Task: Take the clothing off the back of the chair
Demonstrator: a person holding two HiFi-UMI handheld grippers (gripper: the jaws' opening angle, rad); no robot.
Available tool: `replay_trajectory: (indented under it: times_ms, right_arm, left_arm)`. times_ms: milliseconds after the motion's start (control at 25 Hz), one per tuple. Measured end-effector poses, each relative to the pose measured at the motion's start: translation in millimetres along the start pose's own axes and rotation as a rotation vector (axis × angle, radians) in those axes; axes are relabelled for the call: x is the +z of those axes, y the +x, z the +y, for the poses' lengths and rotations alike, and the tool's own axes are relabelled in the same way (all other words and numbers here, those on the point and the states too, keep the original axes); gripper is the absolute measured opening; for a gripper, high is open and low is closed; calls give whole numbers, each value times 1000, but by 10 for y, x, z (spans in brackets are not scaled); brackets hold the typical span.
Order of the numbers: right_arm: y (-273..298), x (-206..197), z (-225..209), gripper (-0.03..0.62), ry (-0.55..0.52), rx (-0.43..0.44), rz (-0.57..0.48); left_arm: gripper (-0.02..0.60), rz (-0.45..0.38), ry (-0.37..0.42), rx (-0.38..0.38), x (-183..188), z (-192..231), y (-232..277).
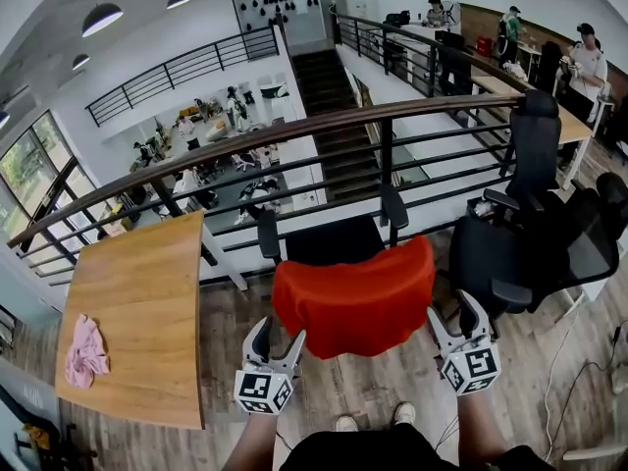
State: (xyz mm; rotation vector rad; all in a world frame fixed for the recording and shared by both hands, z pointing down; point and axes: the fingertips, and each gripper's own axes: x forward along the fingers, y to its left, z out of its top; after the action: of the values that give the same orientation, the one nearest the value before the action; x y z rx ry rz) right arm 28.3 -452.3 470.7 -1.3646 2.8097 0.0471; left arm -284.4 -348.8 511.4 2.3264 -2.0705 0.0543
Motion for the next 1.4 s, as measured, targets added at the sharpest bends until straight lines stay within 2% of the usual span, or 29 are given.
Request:
replay_trajectory:
  times_ms: [200,360,480,760,920,1160,1400]
  right_arm:
    - [201,-102,-336,334,23,13,14]
    - [374,-184,-496,356,22,50,44]
    - [483,-301,-558,357,18,76,73]
    - [781,-601,-585,371,23,148,154]
    - [886,-625,-582,371,31,170,163]
    - [968,-633,-538,371,27,195,168]
    - [1006,-647,-487,370,14,220,175]
  left_arm:
    - [342,22,-39,108,-96,174,128]
    - [342,50,-73,168,-199,291,204]
    - [342,55,-71,194,-221,367,234]
    - [344,58,-54,188,-203,465,409]
    - [344,35,-92,189,-178,510,339]
    - [330,10,-100,210,-142,615,245]
    - [313,51,-58,187,-233,601,452]
